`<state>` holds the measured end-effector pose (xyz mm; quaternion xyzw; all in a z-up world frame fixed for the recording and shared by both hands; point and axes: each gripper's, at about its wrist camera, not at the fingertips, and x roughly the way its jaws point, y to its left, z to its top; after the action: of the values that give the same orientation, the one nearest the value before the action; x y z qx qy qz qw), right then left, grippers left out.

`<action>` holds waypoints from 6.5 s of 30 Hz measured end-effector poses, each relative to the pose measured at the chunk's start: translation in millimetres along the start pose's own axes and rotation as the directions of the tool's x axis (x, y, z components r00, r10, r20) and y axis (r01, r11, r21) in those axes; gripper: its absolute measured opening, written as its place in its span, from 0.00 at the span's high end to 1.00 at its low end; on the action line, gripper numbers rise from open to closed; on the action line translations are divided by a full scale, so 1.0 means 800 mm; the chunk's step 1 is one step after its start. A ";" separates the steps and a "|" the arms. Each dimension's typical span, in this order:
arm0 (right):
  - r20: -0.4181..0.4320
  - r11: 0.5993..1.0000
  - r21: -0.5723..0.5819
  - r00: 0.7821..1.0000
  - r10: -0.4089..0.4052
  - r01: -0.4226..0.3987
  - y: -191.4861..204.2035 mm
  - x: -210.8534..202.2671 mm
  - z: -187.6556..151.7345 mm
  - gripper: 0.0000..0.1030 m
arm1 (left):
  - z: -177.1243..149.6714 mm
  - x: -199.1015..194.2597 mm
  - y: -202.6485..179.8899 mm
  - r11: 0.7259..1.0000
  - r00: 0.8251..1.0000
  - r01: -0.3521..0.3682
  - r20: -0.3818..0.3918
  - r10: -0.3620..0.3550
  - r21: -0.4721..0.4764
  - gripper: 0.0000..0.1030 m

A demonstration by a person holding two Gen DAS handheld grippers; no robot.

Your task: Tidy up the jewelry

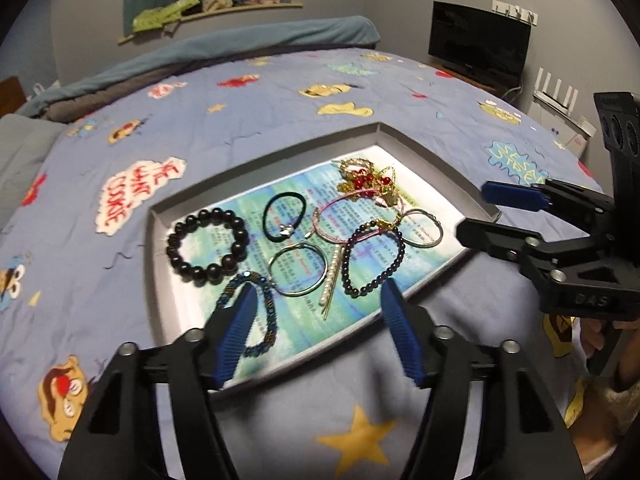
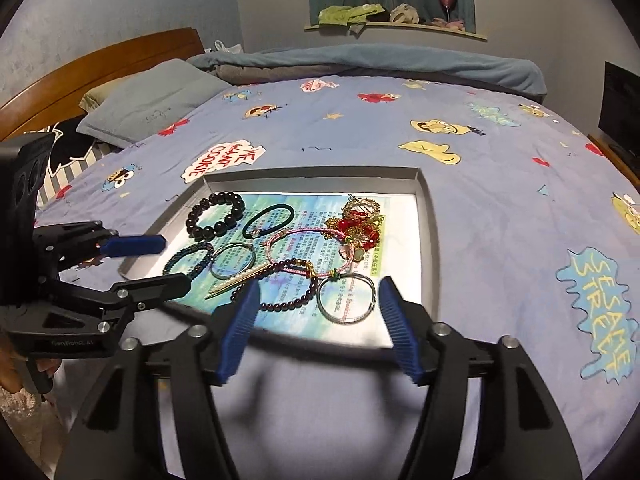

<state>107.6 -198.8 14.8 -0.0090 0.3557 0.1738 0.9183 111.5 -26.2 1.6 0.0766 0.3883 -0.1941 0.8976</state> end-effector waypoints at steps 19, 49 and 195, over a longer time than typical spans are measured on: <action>0.045 0.999 0.031 0.999 0.025 -0.026 0.014 -0.071 -0.026 0.05 | -0.057 -0.084 -0.008 0.981 0.983 -0.174 0.050 0.179 -0.088 0.10; 0.071 0.992 -0.016 0.990 -0.123 0.125 0.038 -0.054 -0.032 0.05 | -0.062 -0.088 0.006 0.916 0.935 -0.313 0.088 0.343 -0.250 0.08; -0.105 0.841 0.269 0.883 -0.458 0.469 -0.205 0.028 -0.061 0.05 | -0.092 0.054 0.321 0.767 0.882 -0.471 -0.262 0.393 -0.436 0.04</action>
<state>144.1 -352.6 -54.0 0.0352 0.3811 -0.1067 0.9177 194.0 216.8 -84.0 -0.0498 0.4647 0.1289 0.8746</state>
